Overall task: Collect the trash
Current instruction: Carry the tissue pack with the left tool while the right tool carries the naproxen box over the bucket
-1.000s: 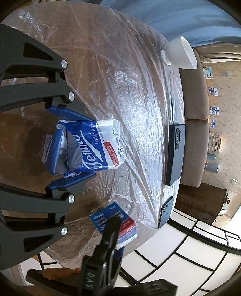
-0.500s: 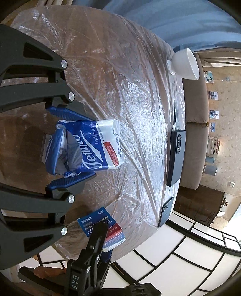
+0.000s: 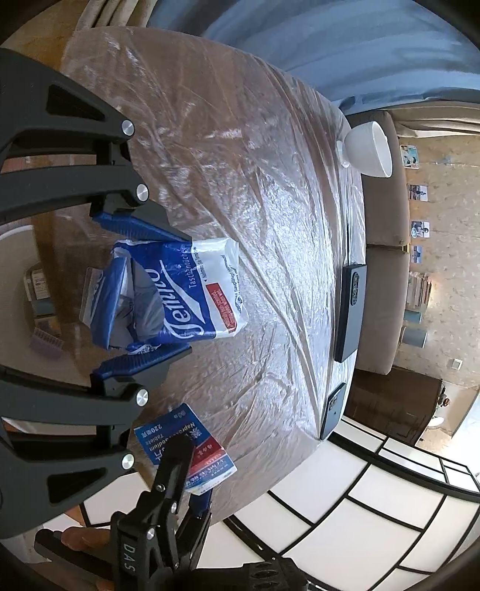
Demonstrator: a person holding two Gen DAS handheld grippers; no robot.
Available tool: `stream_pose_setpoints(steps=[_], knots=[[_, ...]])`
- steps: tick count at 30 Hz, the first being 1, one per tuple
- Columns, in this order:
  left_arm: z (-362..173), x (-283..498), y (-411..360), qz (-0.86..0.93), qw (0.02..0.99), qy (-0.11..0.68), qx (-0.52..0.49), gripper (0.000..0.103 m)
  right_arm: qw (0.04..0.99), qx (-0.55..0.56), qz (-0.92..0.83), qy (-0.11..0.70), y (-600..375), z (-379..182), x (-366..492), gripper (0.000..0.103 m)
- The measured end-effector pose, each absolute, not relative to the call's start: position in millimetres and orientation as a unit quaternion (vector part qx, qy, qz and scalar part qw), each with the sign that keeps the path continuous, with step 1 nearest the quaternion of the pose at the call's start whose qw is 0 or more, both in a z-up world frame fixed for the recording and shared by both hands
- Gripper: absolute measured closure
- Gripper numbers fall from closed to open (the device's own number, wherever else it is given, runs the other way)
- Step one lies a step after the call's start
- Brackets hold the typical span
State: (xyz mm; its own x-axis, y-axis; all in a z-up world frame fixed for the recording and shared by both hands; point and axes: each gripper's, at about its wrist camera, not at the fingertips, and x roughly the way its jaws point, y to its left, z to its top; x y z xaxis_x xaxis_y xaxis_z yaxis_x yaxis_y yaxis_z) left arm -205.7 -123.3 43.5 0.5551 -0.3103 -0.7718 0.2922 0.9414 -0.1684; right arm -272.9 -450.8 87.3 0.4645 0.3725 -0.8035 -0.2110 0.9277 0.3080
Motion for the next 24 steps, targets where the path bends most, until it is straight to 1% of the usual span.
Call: stream_pose_setpoints(steps=[7,24], knots=[[49,-228,-117,-0.178,0.881,0.438,-0.005,0.050,0.846,0.086,0.185,0.493,-445,87,-295,0.023],[38,-275,-120,-0.200,0.867,0.457,0.012,0.050,0.825,0.087,0.200,0.521,-439,74,-339,0.023]])
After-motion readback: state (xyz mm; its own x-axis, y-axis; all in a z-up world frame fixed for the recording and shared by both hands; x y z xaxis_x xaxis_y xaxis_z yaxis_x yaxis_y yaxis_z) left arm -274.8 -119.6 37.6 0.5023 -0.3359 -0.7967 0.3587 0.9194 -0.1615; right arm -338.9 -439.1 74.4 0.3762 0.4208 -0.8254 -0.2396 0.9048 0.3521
